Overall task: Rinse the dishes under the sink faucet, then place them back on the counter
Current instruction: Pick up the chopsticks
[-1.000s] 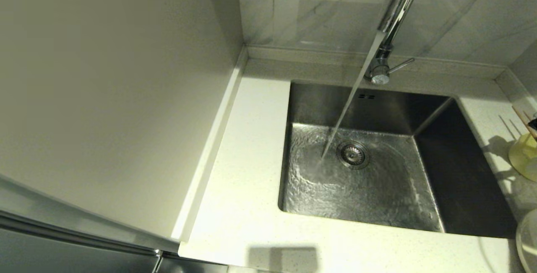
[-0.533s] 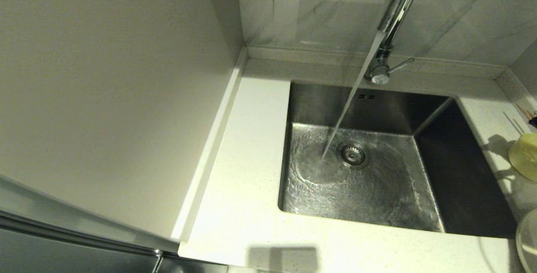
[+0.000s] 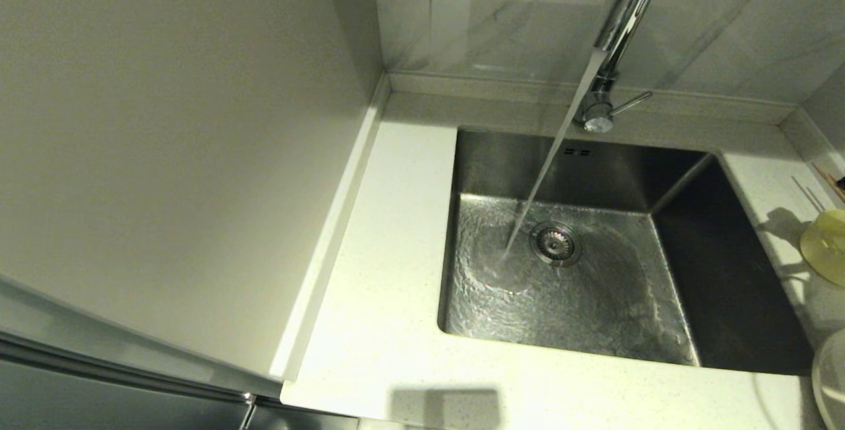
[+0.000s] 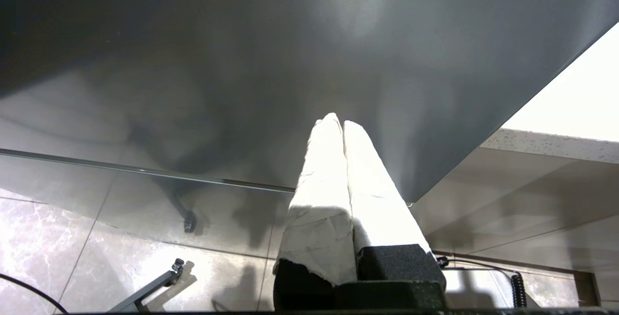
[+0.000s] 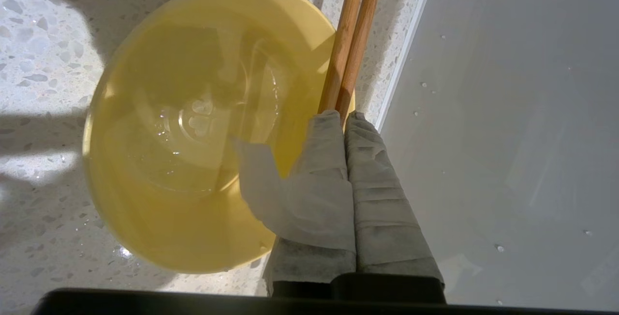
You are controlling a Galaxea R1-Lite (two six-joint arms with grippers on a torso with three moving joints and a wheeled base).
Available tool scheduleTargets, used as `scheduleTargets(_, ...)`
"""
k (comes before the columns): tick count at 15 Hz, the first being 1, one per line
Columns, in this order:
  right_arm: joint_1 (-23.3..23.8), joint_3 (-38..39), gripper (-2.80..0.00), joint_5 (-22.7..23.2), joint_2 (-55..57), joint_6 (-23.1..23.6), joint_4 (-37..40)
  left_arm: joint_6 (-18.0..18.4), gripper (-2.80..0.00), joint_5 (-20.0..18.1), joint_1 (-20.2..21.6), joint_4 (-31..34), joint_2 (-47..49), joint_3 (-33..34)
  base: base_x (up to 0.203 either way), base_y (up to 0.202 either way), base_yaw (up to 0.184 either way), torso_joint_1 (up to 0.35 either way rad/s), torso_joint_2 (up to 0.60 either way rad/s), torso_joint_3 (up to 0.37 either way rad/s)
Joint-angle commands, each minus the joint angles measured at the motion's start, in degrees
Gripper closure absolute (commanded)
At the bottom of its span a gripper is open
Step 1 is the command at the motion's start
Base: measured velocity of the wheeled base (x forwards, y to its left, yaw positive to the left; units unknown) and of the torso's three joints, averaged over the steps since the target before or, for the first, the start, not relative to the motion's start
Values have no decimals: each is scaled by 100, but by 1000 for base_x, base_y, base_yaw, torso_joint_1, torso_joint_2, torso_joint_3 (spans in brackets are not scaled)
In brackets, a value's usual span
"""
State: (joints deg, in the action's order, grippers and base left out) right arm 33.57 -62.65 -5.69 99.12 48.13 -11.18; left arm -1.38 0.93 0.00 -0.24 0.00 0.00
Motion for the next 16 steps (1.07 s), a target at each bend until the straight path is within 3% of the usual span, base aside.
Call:
scheduleTargets(1, 0, -2, 0, -2, -24, 30, -7, -3, 0, 4, 0, -2, -9, 0, 0, 0, 0, 0, 0, 0)
scheduleTargets(4, 0, 33, 0, 33, -24, 39, -31, -3, 0, 4, 0, -2, -9, 0, 0, 0, 0, 0, 0, 0)
scheduleTargets(5, -14, 25, -280, 42, -24, 30, -70, -3, 0, 4, 0, -2, -9, 0, 0, 0, 0, 0, 0, 0)
scheduleTargets(12, -77, -90, -280, 253, 11, 71, -350, -3, 0, 4, 0, -2, -9, 0, 0, 0, 0, 0, 0, 0)
scheduleTargets(16, -292, -202, -280, 277, 13, -252, -386, -3, 0, 4, 0, -2, -9, 0, 0, 0, 0, 0, 0, 0)
